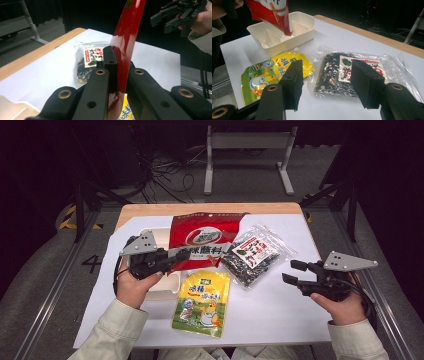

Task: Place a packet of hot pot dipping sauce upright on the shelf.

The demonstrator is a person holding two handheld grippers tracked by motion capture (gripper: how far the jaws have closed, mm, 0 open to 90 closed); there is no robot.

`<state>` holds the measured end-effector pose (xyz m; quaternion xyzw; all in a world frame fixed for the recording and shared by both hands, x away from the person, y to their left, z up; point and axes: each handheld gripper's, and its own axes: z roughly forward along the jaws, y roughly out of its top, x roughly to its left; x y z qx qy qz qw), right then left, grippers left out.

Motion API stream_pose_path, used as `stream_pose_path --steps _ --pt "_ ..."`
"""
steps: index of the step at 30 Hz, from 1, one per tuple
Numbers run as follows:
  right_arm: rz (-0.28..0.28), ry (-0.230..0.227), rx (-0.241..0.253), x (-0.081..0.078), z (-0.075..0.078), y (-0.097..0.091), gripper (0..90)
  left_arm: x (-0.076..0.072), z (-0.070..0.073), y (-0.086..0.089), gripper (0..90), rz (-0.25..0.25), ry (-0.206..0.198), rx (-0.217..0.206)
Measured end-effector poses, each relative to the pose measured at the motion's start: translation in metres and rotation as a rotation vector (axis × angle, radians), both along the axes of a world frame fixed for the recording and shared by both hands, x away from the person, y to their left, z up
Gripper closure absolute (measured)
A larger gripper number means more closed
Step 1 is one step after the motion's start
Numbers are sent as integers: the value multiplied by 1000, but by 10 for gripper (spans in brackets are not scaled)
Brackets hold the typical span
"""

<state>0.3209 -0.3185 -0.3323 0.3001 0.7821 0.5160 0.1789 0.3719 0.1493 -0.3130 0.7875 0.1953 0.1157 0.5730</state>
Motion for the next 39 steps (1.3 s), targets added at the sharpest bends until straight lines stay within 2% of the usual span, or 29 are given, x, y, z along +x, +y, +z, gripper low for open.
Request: stream_pose_path --steps 6,12,16,21,29,34,39 --pt "-16 7 3 1 -4 -6 415 8 6 10 891 36 -8 4" --pt "-30 8 1 3 -9 -9 391 18 9 19 891 66 -8 -13" --pt "-34 7 0 3 -12 -10 386 25 10 27 891 97 -9 0" --pt "-31 -4 -13 2 -14 -10 390 35 9 41 891 125 -6 1" --pt "-23 -9 -40 0 -16 -11 426 47 7 64 891 176 -37 8" --pt "-33 -7 -42 -1 -17 -13 423 53 4 70 891 193 -35 10" --pt "-40 -7 -41 -3 -18 -14 424 64 -2 74 891 212 -24 35"
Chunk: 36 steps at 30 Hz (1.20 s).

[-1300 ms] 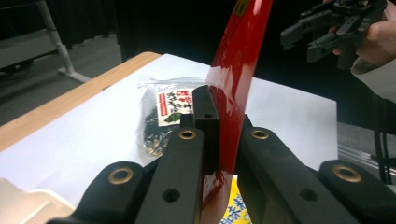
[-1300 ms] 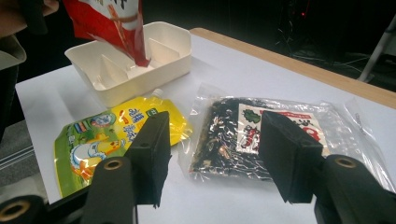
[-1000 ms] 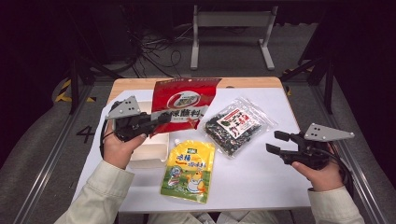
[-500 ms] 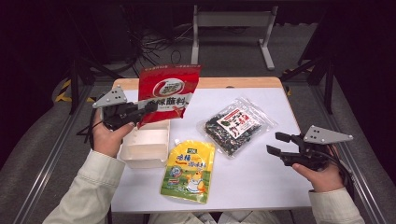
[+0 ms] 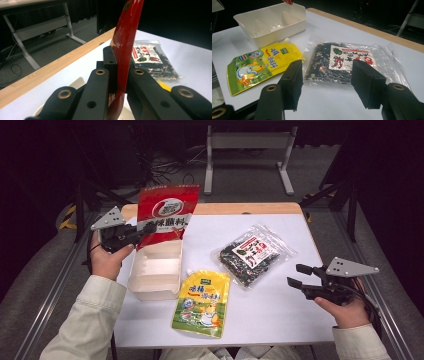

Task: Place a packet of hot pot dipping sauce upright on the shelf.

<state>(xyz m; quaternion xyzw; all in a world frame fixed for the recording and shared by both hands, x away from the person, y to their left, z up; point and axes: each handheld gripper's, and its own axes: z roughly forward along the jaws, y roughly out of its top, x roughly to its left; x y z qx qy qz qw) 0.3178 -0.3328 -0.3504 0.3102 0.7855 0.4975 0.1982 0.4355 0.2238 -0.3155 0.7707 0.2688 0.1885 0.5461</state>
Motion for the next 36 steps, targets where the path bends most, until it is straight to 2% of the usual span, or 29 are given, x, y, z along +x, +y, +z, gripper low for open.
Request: stream_pose_path --steps 7,12,17,19,22,28,36 --pt "-7 -1 11 -2 0 -2 416 9 -9 3 890 13 7 14" --pt "-11 -1 14 -2 -1 -2 410 20 -19 4 890 40 22 46" --pt "-13 3 16 -2 -3 -1 400 29 -28 3 891 34 33 60" --pt "-10 3 14 -2 -3 0 400 30 -30 2 890 35 31 63" --pt "-12 2 15 -3 -3 0 397 38 -37 -2 890 41 18 103" --pt "-19 8 17 -4 -5 -2 396 47 -44 -3 890 73 -1 110" --pt "-19 10 20 -4 -6 -3 390 57 -55 -9 889 55 10 134"
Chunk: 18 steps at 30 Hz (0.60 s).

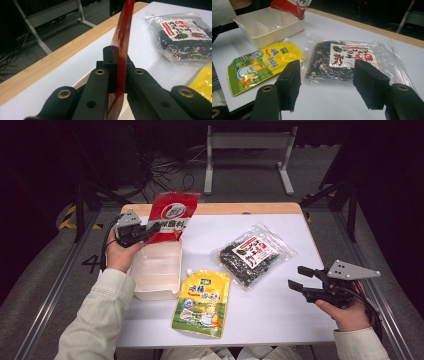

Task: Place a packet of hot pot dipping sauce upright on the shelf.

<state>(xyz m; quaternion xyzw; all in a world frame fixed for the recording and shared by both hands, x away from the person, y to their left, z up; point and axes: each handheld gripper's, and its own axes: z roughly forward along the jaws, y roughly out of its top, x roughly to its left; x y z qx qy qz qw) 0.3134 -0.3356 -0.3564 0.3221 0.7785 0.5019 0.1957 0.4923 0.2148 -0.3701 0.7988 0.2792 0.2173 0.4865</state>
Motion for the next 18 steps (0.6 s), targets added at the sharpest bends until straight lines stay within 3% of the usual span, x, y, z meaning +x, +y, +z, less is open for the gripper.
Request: stream_pose_path --steps 4,11,18 --pt "1 5 4 0 -1 0 389 5 -4 -2 889 0 -11 16" --pt "8 19 -1 2 -4 2 385 11 -9 -5 871 49 -26 100" --pt "9 16 -3 2 -4 2 384 13 -11 -6 867 91 32 139"
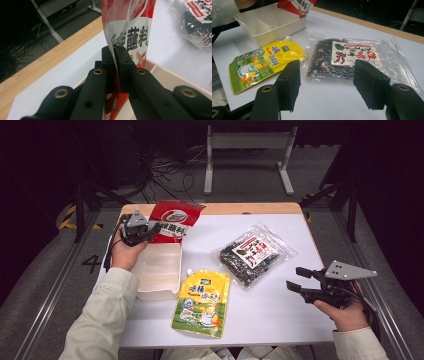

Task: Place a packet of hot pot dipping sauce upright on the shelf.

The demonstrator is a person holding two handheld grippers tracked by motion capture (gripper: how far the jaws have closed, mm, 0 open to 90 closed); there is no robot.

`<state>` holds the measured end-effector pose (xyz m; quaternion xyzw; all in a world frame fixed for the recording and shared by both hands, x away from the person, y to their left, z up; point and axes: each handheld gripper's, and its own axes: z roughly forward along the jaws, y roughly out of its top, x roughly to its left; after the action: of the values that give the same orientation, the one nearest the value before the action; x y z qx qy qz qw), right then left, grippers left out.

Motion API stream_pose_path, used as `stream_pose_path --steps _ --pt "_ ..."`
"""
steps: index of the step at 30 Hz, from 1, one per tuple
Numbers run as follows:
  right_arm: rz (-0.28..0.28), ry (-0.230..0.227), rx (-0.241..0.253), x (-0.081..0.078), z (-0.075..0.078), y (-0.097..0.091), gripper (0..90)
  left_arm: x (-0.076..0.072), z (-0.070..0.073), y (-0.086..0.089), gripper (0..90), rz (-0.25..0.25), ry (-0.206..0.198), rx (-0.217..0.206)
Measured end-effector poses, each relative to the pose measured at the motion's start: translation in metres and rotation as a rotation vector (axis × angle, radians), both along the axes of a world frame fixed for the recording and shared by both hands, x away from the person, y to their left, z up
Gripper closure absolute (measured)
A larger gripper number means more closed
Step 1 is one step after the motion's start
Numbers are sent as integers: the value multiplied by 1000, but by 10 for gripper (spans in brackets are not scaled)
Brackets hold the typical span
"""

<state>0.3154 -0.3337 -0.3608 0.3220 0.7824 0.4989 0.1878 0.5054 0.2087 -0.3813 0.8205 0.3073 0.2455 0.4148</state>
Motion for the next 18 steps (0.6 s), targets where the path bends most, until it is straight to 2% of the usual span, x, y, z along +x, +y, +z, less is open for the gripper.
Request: stream_pose_path --steps 2,4,6,9,11,12,14,16,18 --pt "2 4 0 0 -1 1 385 1 -1 -2 865 29 41 6" --pt "6 7 -1 0 -1 1 384 2 -1 -3 851 46 57 23" --pt "6 8 -2 0 -1 2 383 1 -1 -3 809 65 58 41" --pt "7 12 0 0 -2 2 383 1 0 -3 804 88 69 50" --pt "8 12 -2 1 -2 2 383 1 0 -4 806 102 72 62" --pt "8 12 -3 1 -2 2 383 1 1 -5 813 114 93 66" --pt "9 13 -4 1 -2 2 383 1 1 -6 827 119 101 75" --pt "11 14 -4 0 -2 3 383 1 0 -8 847 113 104 104" --pt "12 14 -5 0 -3 3 383 1 -1 -9 855 119 119 105"
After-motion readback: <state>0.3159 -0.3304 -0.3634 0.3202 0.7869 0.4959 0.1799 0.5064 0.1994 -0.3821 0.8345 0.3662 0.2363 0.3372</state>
